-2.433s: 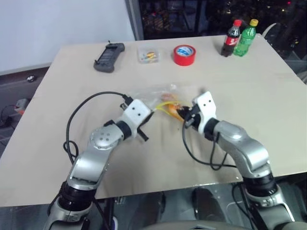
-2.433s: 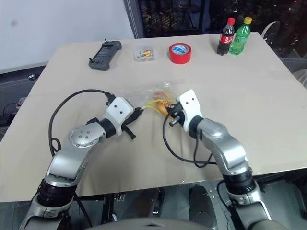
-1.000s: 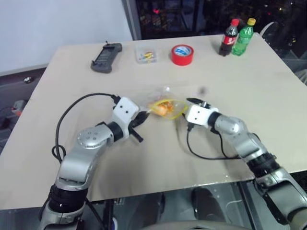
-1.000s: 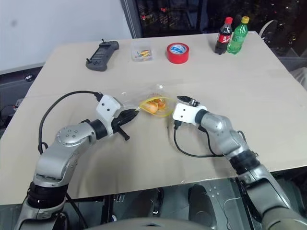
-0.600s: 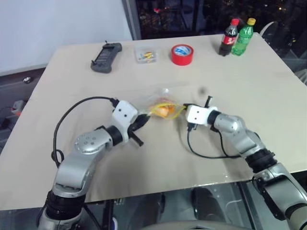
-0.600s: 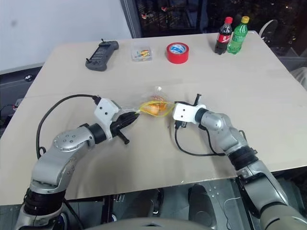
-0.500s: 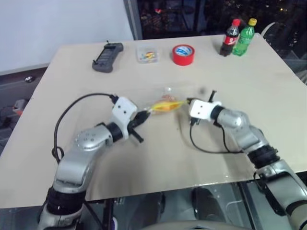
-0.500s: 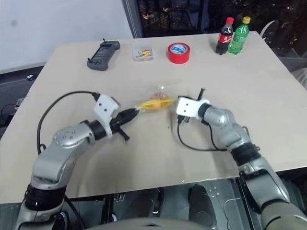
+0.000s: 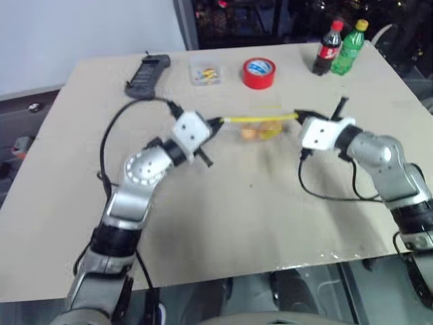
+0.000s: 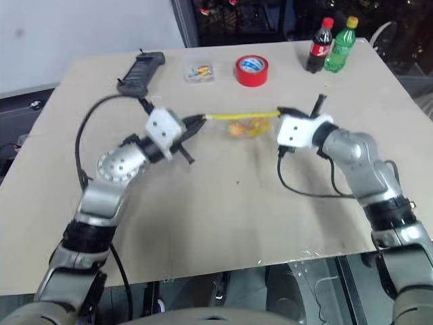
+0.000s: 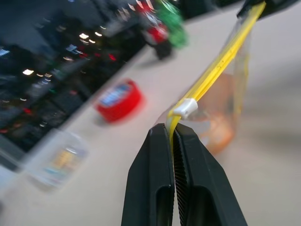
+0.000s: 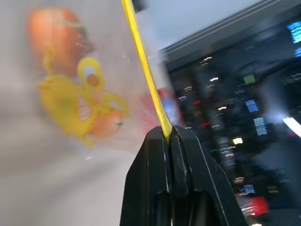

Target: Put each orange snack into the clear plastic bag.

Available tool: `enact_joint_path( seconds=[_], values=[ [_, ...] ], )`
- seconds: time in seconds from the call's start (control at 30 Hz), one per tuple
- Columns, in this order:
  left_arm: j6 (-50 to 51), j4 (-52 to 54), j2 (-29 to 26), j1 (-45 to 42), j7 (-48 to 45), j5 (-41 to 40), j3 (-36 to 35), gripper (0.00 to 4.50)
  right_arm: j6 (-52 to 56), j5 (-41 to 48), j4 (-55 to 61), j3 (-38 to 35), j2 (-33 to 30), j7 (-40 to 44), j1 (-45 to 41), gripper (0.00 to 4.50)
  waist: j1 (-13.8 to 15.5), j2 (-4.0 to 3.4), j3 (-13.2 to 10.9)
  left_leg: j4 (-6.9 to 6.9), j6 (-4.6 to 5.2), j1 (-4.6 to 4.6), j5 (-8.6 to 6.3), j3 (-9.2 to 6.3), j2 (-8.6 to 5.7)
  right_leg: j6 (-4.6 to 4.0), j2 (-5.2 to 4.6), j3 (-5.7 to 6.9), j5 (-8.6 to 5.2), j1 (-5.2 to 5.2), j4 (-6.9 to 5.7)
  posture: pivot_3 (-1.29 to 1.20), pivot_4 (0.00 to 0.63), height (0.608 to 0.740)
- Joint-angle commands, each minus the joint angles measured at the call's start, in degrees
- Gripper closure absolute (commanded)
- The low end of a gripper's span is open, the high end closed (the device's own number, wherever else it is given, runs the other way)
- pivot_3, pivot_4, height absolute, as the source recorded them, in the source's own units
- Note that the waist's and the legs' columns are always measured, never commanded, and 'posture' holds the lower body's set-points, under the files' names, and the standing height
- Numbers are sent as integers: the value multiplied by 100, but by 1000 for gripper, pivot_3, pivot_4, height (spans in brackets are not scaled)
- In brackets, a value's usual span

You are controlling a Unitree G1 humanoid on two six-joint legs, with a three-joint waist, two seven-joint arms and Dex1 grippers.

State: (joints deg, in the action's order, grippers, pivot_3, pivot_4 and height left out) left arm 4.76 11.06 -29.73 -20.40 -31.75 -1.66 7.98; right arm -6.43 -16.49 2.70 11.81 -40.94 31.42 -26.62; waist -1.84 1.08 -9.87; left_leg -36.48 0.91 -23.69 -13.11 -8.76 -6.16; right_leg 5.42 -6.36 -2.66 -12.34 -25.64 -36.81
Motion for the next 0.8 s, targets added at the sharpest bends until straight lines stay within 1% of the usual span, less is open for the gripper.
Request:
enact_joint_path(
  seconds=[0.03, 0.1, 0.13, 0.17, 0.23, 0.27, 0.3, 0.33, 0.37, 0.43, 0.5, 0.53, 0.57, 0.67, 0.7, 0.73, 0.77, 0.8],
  values=[
    [-96, 560, -63, 653, 253, 309, -117, 4500, 685, 107, 803, -555, -147, 73, 1034, 3688, 18, -2, -1, -7, 0, -2, 0, 1, 0, 0, 0, 0, 1, -2, -6, 0, 150, 740],
    [-177, 714, -131, 909, 329, 692, 18, 4500, 1153, 479, 1603, -820, -108, 294, 1672, 2604, 59, -7, -4, -17, 0, 5, 1, 7, 2, 2, 6, -4, 18, 4, -17, 0, 150, 740],
    [-155, 765, -148, 961, 342, 797, 40, 4500, 1320, 648, 1910, -919, -142, 443, 1868, 2305, 78, -14, -9, -19, 2, 8, 0, 12, 8, 1, 13, -6, 28, 8, -18, 0, 150, 740],
    [-102, 829, -152, 978, 342, 859, 34, 4500, 1405, 742, 2275, -1023, -281, 640, 2075, 1822, 85, -20, -12, -33, 13, 12, -6, 26, 26, 2, 32, -18, 41, 14, -15, 0, 150, 740],
    [-17, 918, -179, 975, 283, 908, 26, 4500, 1548, 870, 2790, -1099, -466, 931, 2261, 1822, 99, -31, -26, -52, 19, 33, -9, 33, 34, 12, 41, -18, 55, 44, -14, 0, 150, 740],
    [20, 960, -211, 960, 225, 921, 23, 4500, 1702, 943, 3044, -976, -417, 1010, 2136, 1822, 96, -31, -26, -59, 20, 81, -10, 39, 40, 24, 47, -17, 52, 99, -5, 0, 150, 740],
    [22, 979, -240, 936, 181, 944, 32, 4500, 1832, 975, 3191, -801, -319, 1046, 1949, 1822, 86, -24, -34, -60, 20, 126, -11, 40, 46, 40, 50, -14, 43, 148, 4, 0, 150, 740],
    [54, 995, -253, 905, 116, 906, 39, 4500, 1912, 908, 3238, -506, -128, 1039, 1648, 1822, 75, -18, -36, -59, -3, 171, -27, 39, 56, 28, 53, -12, 31, 202, 14, 0, 150, 740],
    [78, 1014, -255, 882, 75, 881, 40, 4500, 1945, 810, 3222, -223, 71, 1019, 1367, 1822, 46, -16, -38, -59, -3, 194, -31, 39, 65, 27, 52, -12, 29, 226, 16, 0, 150, 740],
    [124, 1021, -255, 799, 5, 868, 71, 4500, 1897, 531, 2926, 382, 501, 1027, 779, 1822, -4, -15, -38, -61, -3, 206, -31, 44, 85, 27, 47, 16, 29, 230, 20, 0, 150, 740],
    [192, 1034, -236, 730, -39, 872, 87, 4500, 1655, 187, 2463, 857, 796, 1011, 298, 1822, -4, -15, -38, -65, -3, 202, -30, 42, 89, 23, 47, 29, 34, 222, 14, 0, 150, 740],
    [247, 1058, -229, 699, -75, 859, 95, 4500, 1557, 60, 2207, 1047, 949, 982, 91, 1822, -3, -15, -38, -67, 20, 199, -14, 42, 86, 32, 47, 29, 54, 213, 7, 0, 150, 740],
    [295, 1092, -223, 677, -102, 857, 104, 4500, 1440, -55, 1974, 1200, 1072, 947, -95, 1822, 11, -14, -37, -65, 20, 194, -13, 41, 86, 38, 49, 29, 59, 206, 7, 0, 150, 740],
    [389, 1168, -212, 648, -147, 875, 114, 4500, 1275, -203, 1502, 1383, 1335, 904, -454, 1822, 65, -14, -38, -60, 9, 170, -11, 38, 77, 11, 44, 34, 76, 184, 12, 0, 150, 740],
    [411, 1189, -212, 644, -153, 892, 119, 4500, 1222, -235, 1377, 1402, 1398, 887, -539, 2201, 80, -14, -38, -60, -3, 167, -6, 39, 75, 11, 42, 32, 76, 181, 13, 0, 150, 740],
    [436, 1222, -214, 653, -157, 907, 121, 4500, 1123, -307, 1280, 1442, 1412, 877, -612, 2351, 88, -15, -38, -60, -10, 163, -7, 39, 74, 10, 42, 31, 76, 177, 17, 0, 150, 740],
    [461, 1255, -215, 664, -161, 918, 121, 4500, 1023, -378, 1201, 1469, 1418, 859, -663, 2615, 92, -15, -38, -59, -13, 159, -10, 39, 73, 10, 42, 31, 76, 175, 23, 0, 150, 740],
    [504, 1301, -212, 681, -165, 923, 118, 4500, 932, -448, 1130, 1481, 1424, 836, -696, 2615, 95, -15, -38, -55, -13, 156, -12, 39, 73, 10, 42, 31, 76, 173, 31, 0, 150, 740]
  ],
)
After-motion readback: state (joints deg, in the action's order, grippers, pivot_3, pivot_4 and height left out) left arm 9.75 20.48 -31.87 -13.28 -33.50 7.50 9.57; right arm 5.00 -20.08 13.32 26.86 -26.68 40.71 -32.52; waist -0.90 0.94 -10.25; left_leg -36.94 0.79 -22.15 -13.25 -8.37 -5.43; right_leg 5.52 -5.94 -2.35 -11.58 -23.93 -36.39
